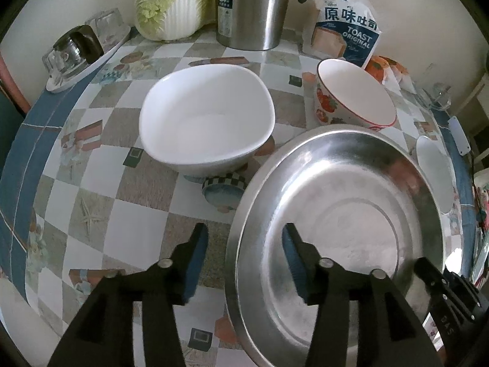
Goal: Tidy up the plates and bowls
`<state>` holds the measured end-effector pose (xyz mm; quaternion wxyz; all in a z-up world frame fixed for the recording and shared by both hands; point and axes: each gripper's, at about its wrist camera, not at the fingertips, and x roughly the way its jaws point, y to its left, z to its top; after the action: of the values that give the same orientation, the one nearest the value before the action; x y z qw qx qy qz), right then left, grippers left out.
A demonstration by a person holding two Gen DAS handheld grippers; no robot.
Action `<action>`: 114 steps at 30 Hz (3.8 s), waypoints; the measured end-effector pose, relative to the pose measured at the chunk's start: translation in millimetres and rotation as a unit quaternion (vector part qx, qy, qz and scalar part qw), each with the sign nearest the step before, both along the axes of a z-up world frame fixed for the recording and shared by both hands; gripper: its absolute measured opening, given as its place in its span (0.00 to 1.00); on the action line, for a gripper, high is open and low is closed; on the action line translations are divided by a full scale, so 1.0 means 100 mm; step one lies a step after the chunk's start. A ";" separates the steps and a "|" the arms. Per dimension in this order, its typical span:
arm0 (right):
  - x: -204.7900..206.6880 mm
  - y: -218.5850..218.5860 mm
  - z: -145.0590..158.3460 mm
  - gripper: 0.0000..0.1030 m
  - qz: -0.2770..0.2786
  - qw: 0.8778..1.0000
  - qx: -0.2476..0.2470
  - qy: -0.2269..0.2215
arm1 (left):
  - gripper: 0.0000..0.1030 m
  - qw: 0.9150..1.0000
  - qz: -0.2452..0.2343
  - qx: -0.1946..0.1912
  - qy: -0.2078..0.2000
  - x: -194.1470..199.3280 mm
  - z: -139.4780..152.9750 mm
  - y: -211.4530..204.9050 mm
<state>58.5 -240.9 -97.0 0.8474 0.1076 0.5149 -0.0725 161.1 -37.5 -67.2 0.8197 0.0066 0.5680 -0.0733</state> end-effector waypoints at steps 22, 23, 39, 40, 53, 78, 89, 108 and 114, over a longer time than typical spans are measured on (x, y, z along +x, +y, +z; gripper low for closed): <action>0.06 0.03 -0.03 0.24 -0.007 1.000 -0.004 -0.001 | 0.53 1.000 0.004 0.006 0.003 -0.03 -0.05 0.08; 0.06 0.03 -0.03 0.24 -0.007 1.000 -0.003 -0.001 | 0.53 1.000 0.004 0.006 0.004 -0.03 -0.05 0.08; 0.04 0.01 -0.02 0.43 -0.010 1.000 -0.002 -0.008 | 0.59 1.000 0.002 0.005 0.001 -0.05 -0.06 0.10; 0.04 0.01 -0.01 0.51 -0.009 1.000 -0.004 -0.010 | 0.59 1.000 0.003 0.002 0.001 -0.05 -0.05 0.11; 0.01 0.05 0.11 0.81 -0.005 0.999 -0.014 -0.038 | 0.82 0.999 0.021 -0.028 0.012 -0.04 -0.06 0.18; -0.07 0.13 0.23 1.00 0.001 0.996 -0.027 -0.087 | 0.89 0.994 0.030 -0.081 -0.067 -0.11 0.28 0.34; -0.26 0.22 0.36 1.00 0.009 0.994 -0.032 -0.104 | 0.89 0.982 0.031 -0.140 -0.122 -0.35 0.57 0.42; -0.92 0.06 0.51 1.00 -0.029 0.992 -0.007 -0.120 | 0.90 0.981 -0.049 -0.119 -0.144 -1.07 0.68 0.05; -1.02 -0.09 0.52 1.00 -0.048 0.992 0.000 -0.120 | 0.90 0.983 -0.072 -0.088 -0.147 -1.22 0.67 -0.15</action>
<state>-43.1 -250.0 -44.9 0.8986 0.1406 0.4035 -0.0999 38.9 -52.8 0.1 0.8843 -0.0144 0.4306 -0.1801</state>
